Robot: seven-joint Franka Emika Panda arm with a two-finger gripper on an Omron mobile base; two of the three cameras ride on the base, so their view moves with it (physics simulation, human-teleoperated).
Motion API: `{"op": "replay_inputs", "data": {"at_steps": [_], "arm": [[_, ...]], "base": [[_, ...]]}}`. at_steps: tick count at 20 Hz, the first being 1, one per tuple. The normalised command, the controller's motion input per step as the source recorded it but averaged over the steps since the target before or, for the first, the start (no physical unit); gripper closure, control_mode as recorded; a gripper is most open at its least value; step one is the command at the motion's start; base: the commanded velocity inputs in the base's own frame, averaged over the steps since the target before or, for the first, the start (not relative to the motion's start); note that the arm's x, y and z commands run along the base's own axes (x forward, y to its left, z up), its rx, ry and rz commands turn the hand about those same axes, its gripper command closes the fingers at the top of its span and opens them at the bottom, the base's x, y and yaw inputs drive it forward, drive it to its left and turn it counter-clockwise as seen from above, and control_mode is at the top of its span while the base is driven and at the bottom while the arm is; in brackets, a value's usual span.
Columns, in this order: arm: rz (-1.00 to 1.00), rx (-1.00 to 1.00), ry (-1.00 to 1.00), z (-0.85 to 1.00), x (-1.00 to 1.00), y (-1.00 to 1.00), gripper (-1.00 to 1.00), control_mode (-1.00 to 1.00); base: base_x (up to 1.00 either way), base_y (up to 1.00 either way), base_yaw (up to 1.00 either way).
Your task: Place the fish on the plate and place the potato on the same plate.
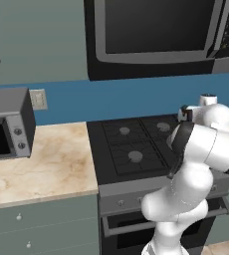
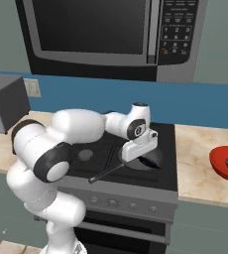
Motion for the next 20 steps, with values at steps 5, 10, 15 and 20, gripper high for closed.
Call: {"op": "replay_inputs", "data": {"at_steps": [5,10,15,20], "arm": [[-0.06,-0.01,-0.03,0.45,-0.96,0.03,1.00,-1.00],[-0.05,0.00,0.07,0.34,-0.14,0.36,1.00,-1.00],[0.00,0.00,0.01,0.07,-0.19,0.14,1.00,-1.00],[0.00,0.00,0.00,0.00,0.00,0.00,1.00,-1.00]], "base": [[0.00,0.00,0.00],[0.00,0.00,0.00],[0.00,0.00,0.00],[0.00,0.00,0.00]]}}
